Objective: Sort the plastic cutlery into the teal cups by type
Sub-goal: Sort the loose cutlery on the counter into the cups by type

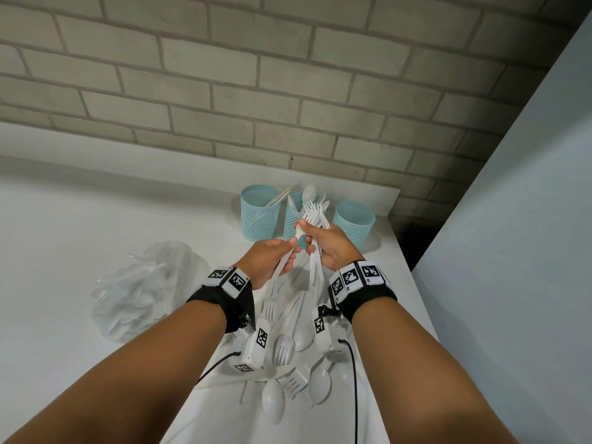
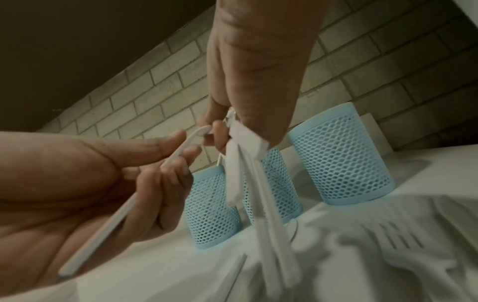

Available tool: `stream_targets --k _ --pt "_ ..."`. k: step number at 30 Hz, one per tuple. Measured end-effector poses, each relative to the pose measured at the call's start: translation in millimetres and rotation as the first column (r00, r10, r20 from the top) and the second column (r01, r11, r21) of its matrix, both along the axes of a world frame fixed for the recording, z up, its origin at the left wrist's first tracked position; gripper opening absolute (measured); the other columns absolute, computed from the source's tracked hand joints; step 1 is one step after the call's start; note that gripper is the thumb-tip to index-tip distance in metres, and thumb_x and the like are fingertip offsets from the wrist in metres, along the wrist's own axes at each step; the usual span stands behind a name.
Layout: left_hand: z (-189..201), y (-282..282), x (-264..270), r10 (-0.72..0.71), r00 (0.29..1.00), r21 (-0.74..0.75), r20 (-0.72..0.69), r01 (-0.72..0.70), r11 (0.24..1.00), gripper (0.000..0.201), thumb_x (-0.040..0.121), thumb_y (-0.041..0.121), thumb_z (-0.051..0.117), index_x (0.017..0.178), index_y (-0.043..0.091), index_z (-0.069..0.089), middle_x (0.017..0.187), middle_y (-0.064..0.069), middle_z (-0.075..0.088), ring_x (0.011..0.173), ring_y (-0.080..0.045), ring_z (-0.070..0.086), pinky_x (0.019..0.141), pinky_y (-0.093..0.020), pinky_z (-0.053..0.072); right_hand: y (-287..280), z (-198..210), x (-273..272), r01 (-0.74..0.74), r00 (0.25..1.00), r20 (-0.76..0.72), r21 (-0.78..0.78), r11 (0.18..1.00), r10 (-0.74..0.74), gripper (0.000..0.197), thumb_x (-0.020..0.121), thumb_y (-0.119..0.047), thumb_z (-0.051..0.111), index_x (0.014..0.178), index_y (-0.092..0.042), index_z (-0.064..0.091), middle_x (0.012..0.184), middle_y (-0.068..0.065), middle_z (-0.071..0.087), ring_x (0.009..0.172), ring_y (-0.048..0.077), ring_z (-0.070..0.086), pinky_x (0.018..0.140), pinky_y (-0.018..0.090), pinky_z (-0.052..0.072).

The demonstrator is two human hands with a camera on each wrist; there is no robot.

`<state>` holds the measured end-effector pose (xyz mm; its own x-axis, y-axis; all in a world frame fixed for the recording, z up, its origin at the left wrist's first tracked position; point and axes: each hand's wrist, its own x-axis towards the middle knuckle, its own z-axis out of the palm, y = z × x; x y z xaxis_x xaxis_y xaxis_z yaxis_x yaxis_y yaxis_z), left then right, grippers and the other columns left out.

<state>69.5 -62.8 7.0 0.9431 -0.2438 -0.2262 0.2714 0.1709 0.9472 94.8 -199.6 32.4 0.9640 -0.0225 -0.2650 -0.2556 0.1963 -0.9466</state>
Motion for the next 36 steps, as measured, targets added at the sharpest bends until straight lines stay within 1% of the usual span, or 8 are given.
stream_targets --k 5,9,12,15,18,24,29,36 --pt "-1 -9 -2 -0.06 0.974 -0.154 -0.217 0.026 0.988 0.044 0.088 0.053 0.05 0.096 0.01 0.054 0.079 -0.005 0.048 0.068 -0.013 0.046 0.074 -0.026 0.048 9 18 0 0.066 0.99 0.114 0.142 0.988 -0.083 0.014 0.091 -0.007 0.057 0.105 -0.007 0.057 0.086 0.006 0.066 0.061 0.01 0.065 0.05 0.019 0.051" --pt "-1 -11 -4 -0.175 0.911 -0.276 -0.373 0.071 0.959 0.069 0.084 0.07 0.036 0.102 0.006 0.056 0.099 -0.016 0.056 0.087 -0.028 0.057 0.084 -0.043 0.05 15 32 -1 0.047 0.966 0.234 0.265 0.963 -0.112 0.021 0.092 -0.002 0.054 0.113 -0.005 0.053 0.089 0.005 0.065 0.072 0.01 0.065 0.058 0.019 0.054" --pt "-3 -11 -1 -0.202 0.894 -0.448 -0.4 0.002 0.894 0.074 0.087 0.067 0.037 0.12 0.002 0.051 0.116 -0.024 0.055 0.094 -0.036 0.064 0.089 -0.048 0.052 19 35 -1 0.012 0.956 0.277 0.282 0.959 -0.094 0.024 0.091 -0.001 0.055 0.114 -0.003 0.052 0.091 0.007 0.065 0.076 0.012 0.066 0.063 0.019 0.055" --pt "4 -11 2 -0.077 0.901 -0.542 -0.427 -0.186 0.82 0.052 0.094 0.047 0.044 0.115 0.002 0.058 0.096 -0.019 0.066 0.076 -0.029 0.071 0.07 -0.037 0.06 20 32 -3 -0.009 0.958 0.277 0.285 0.959 -0.073 0.021 0.089 0.002 0.057 0.11 -0.001 0.056 0.087 0.007 0.067 0.071 0.01 0.068 0.061 0.021 0.055" --pt "7 -10 4 0.022 0.912 -0.489 -0.41 -0.24 0.839 0.029 0.096 0.029 0.051 0.112 0.007 0.062 0.082 -0.01 0.066 0.068 -0.02 0.069 0.057 -0.026 0.06 20 29 -6 -0.04 0.96 0.277 0.269 0.962 -0.037 0.033 0.086 0.003 0.06 0.119 0.005 0.055 0.09 0.008 0.066 0.075 0.009 0.068 0.067 0.021 0.055" --pt "7 -11 3 0.067 0.909 -0.38 -0.412 -0.238 0.894 0.015 0.094 0.015 0.053 0.082 0.008 0.059 0.066 -0.004 0.054 0.058 -0.012 0.058 0.053 -0.018 0.055 20 30 -4 0.002 0.948 0.306 0.258 0.966 -0.084 0.059 0.083 0.003 0.065 0.128 -0.026 0.039 0.102 0.005 0.063 0.092 0.02 0.063 0.072 0.026 0.052" --pt "8 -16 4 0.119 0.906 -0.273 -0.406 -0.245 0.931 0.016 0.095 0.026 0.051 0.086 0.014 0.058 0.065 -0.001 0.048 0.032 -0.001 0.042 0.032 -0.006 0.033 20 25 -3 0.081 0.95 0.291 0.128 0.988 -0.115 0.03 0.088 -0.003 0.061 0.113 -0.014 0.05 0.084 0.002 0.063 0.076 0.015 0.064 0.072 0.028 0.052" --pt "9 -18 3 0.173 0.946 0.13 -0.273 -0.142 0.981 0.032 0.096 0.037 0.046 0.08 0.013 0.058 0.069 0.001 0.058 0.042 -0.003 0.037 0.035 -0.01 0.026 7 20 9 0.134 0.981 0.122 0.153 0.979 -0.154 0.012 0.099 -0.016 0.046 0.103 -0.005 0.05 0.067 0.006 0.051 0.058 0.016 0.057 0.066 0.032 0.056"
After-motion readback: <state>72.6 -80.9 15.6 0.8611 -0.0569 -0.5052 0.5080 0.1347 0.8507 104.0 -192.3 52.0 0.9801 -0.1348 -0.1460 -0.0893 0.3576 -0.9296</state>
